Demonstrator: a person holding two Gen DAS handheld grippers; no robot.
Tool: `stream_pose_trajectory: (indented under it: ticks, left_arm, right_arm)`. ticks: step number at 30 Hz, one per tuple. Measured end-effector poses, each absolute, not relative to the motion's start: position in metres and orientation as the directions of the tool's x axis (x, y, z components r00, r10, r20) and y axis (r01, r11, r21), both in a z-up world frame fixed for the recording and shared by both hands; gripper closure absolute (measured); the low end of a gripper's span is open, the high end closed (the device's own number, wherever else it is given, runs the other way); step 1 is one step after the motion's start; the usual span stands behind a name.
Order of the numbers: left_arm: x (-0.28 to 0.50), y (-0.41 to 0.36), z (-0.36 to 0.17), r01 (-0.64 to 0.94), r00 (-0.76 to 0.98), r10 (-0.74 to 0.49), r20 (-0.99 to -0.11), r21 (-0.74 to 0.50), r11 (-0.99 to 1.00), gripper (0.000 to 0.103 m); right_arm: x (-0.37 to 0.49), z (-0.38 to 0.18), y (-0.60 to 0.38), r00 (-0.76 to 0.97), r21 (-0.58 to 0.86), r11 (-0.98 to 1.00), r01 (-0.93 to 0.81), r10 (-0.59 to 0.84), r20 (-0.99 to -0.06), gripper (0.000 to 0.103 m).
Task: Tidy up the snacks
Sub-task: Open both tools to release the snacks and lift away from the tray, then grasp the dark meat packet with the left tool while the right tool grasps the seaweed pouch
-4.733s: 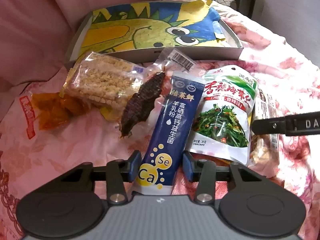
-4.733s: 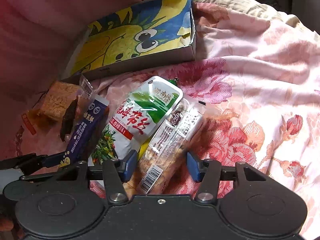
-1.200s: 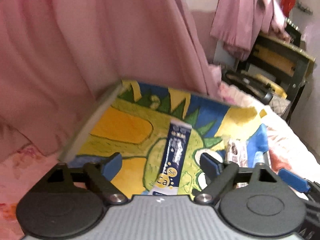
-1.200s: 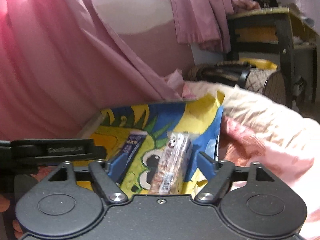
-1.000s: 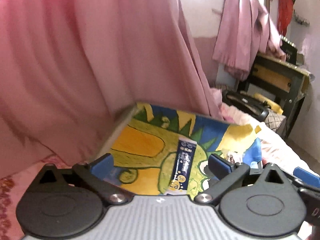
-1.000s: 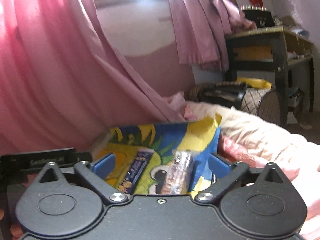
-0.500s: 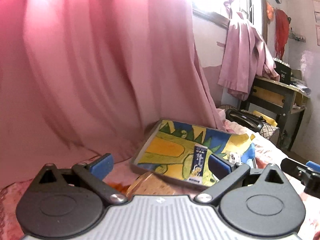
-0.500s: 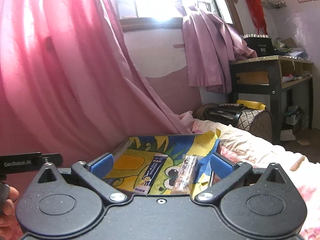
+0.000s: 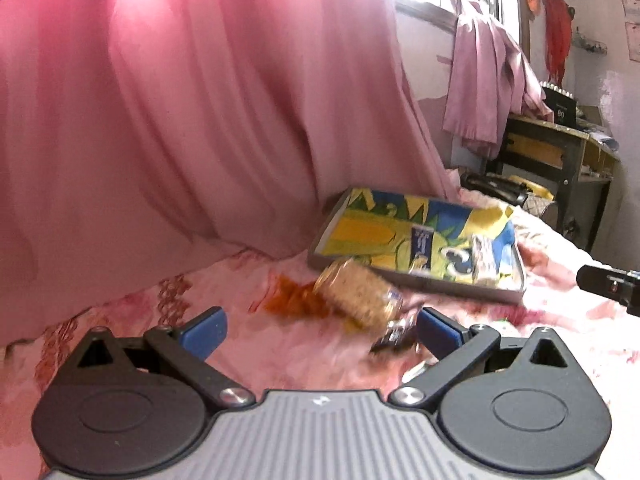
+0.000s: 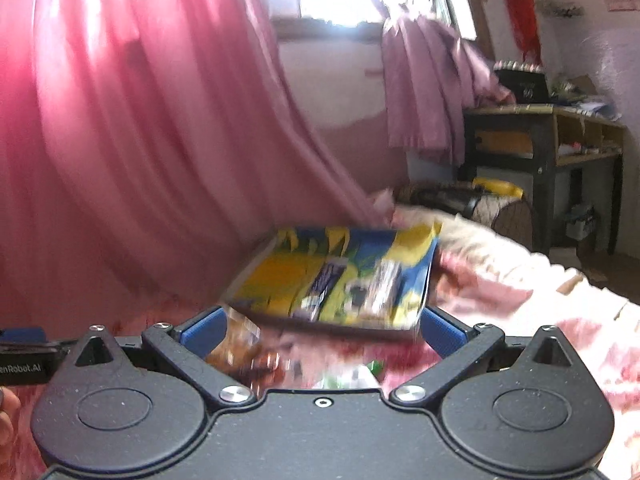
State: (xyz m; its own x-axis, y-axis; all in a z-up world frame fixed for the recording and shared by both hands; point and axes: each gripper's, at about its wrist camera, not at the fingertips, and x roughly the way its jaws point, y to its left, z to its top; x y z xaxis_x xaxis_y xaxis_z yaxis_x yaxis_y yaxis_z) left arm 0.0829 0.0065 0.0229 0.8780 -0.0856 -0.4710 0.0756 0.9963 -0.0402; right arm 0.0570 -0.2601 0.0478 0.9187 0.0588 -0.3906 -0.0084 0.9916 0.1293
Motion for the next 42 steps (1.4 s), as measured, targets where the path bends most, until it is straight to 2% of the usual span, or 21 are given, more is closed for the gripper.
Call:
stream_pose_trajectory:
  ticks: [7,21,27,31,35,42]
  left_arm:
    - [0.073,0.014,0.009,0.081,0.817,-0.069,-0.572,-0.005,0.997,0.000]
    - [0.097,0.012,-0.016,0.124,0.707,-0.084,-0.702,0.006,0.992,0.000]
    - [0.124,0.015,-0.033,0.089,0.651,-0.072,-0.756,-0.018,0.996,0.000]
    - [0.140,0.016,-0.039,0.099,0.651,-0.071,-0.756,-0.009,0.995,0.000]
    - [0.157,0.013,-0.043,0.170,0.692,-0.098,-0.715,0.029,0.985,0.000]
    - [0.193,-0.008,-0.051,0.402,0.730,-0.258,-0.633,0.092,0.911,0.000]
  right_arm:
    - [0.045,0.030,-0.241,0.853,0.095,0.995,-0.032,0.077,-0.517,0.000]
    - [0.062,-0.003,-0.231,0.751,0.068,0.996,-0.055,0.086,-0.655,0.000]
    - [0.076,-0.014,-0.227,0.716,0.059,0.997,-0.057,0.082,-0.694,0.000]
    - [0.089,-0.017,-0.226,0.708,0.062,0.997,-0.054,0.081,-0.702,0.000]
    - [0.107,-0.022,-0.233,0.696,0.087,0.996,-0.015,0.072,-0.715,0.000]
    - [0.133,-0.036,-0.247,0.666,0.138,0.988,0.067,0.059,-0.744,0.001]
